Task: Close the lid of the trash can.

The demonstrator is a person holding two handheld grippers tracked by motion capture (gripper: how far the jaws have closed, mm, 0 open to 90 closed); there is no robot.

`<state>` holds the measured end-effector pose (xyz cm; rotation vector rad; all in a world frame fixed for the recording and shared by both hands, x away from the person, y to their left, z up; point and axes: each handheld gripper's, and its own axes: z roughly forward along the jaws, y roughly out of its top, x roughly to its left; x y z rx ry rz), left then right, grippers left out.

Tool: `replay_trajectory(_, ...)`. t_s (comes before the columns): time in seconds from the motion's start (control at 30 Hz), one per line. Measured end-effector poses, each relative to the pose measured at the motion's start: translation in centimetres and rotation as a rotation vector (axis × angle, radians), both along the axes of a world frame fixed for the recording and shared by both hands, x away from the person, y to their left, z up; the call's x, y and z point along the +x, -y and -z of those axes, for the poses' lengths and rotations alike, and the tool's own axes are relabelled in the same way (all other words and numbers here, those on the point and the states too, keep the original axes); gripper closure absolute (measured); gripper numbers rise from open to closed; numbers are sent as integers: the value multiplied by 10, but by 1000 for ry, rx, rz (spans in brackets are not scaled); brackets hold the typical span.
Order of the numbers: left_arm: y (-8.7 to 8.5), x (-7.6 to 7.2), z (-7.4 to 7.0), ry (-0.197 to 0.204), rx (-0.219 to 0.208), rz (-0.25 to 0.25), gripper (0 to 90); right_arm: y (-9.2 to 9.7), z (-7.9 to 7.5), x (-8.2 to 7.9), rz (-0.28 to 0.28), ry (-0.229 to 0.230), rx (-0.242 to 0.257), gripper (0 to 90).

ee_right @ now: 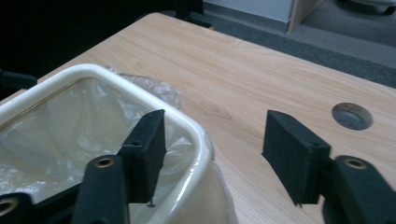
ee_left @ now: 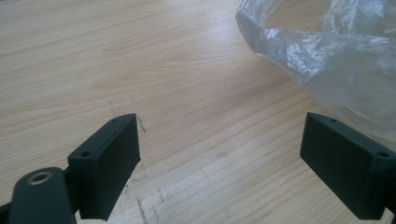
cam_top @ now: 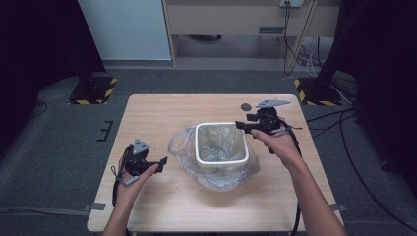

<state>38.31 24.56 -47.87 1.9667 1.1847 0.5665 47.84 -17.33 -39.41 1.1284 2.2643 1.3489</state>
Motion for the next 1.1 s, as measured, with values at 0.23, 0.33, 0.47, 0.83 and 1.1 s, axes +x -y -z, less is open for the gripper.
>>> replay_trajectory(0.23,-2,1,1,-4,0,-7,112,16,-4,-3,84,46,31,190)
replay_trajectory(0.33,-3,2,1,-9,5,-8,112,27,-1,-4,120,52,44,159)
replay_trajectory(0.47,-2,3,3,-15,11,-8,110,39,5,-5,158,61,55,114)
replay_trajectory(0.83,3,11,11,-44,65,-3,105,73,41,-6,268,13,29,94)
replay_trajectory(1.1,7,20,20,-72,79,-9,103,84,65,-7,317,-38,-26,91)
